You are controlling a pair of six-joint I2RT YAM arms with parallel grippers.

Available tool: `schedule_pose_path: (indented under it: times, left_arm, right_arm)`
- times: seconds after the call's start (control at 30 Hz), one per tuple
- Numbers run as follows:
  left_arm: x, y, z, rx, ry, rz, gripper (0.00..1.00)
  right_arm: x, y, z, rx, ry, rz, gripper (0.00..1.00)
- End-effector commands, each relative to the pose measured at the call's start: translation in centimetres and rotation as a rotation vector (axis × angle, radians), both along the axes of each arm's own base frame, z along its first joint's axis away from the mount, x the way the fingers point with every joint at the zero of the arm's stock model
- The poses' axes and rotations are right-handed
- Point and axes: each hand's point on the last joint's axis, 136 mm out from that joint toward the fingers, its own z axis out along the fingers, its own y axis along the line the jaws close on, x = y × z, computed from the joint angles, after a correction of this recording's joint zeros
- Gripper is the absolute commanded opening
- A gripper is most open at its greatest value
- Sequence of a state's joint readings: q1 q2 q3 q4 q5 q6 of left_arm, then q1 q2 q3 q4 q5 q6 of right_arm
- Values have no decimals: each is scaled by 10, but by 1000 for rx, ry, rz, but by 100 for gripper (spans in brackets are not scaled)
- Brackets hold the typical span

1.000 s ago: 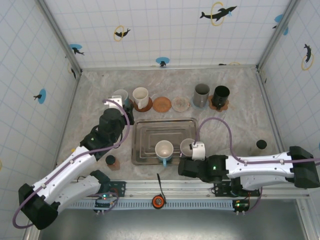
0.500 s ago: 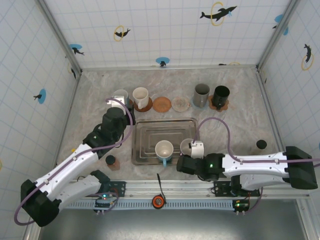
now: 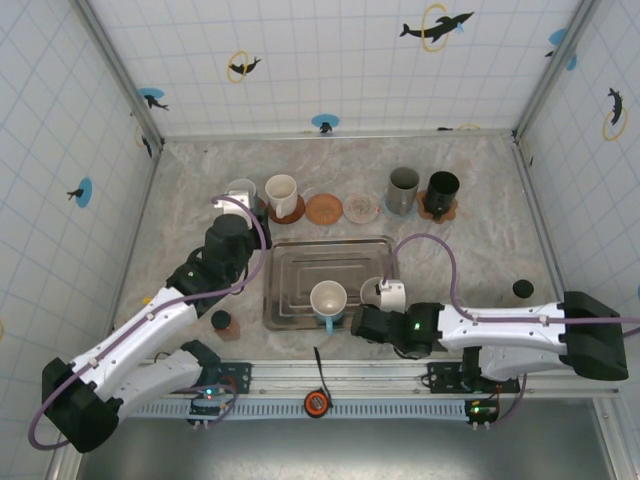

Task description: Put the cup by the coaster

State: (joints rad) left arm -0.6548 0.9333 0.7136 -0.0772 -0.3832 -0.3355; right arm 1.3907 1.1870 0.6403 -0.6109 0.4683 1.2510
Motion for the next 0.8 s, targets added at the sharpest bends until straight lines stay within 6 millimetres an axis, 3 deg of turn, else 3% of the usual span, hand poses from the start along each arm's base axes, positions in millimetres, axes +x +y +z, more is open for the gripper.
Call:
schedule_pose_path:
  times: [0.0,0.5,0.67,0.77]
  left_arm:
    - [3,-1,4,24,-25,-1,39]
    - [9,-7,-4,37,-5,-10,39]
    - [11,-9,-6,43,0,-13,39]
    - [11,-10,-5,40,-4,-14,38]
  right_arm:
    - [2,-8,-9,-33,0,-5,40]
    - [6,-16,-11,-76,1,-2,19]
    - [11,-21,-3,-104,-13,1,0]
    - [15,-24,6,-124,-38,4,0]
